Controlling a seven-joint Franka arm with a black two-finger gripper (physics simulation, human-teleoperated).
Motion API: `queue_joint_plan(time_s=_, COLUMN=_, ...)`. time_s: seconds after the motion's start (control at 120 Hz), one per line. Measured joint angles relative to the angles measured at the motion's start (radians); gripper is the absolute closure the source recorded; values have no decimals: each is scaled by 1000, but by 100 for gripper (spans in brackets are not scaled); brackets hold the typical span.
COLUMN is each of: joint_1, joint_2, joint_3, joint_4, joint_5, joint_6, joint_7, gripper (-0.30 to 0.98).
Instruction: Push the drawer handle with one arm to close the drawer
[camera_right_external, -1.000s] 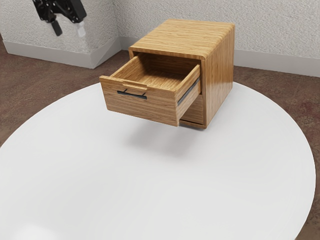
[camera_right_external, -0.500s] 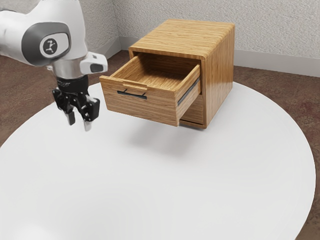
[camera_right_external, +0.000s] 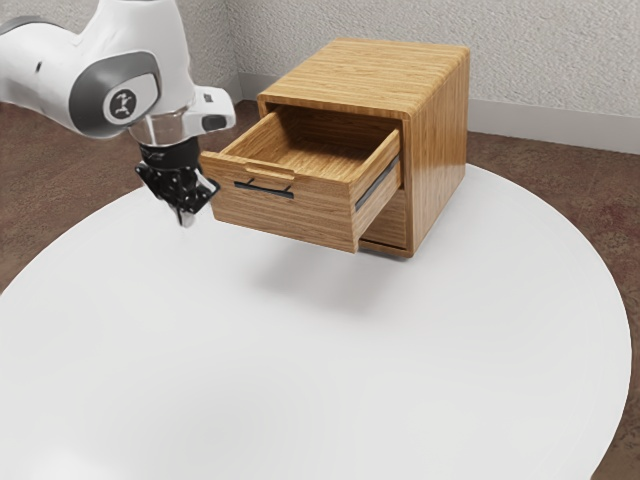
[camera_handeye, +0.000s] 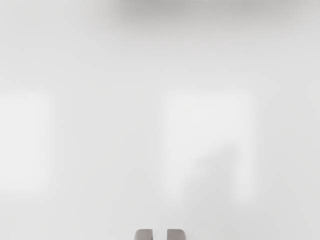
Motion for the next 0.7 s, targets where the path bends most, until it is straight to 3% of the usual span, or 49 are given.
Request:
queue_joint_plan(time_s=0.167, joint_1=24, joint_2=32, joint_3=11, joint_4=20, joint_5=-56, joint_6=-15, joint_7=-1, gripper=77)
queue_joint_plan(time_s=0.333, joint_1=27, joint_2=164, joint_3=6, joint_4=99, joint_5=-98, joint_6=-38, joint_7=-2, gripper=78)
queue_joint_plan(time_s=0.7, joint_1=20, joint_2=191, joint_3=-2, joint_4=117, joint_5=-98, joint_6=37, joint_7=-32, gripper=78)
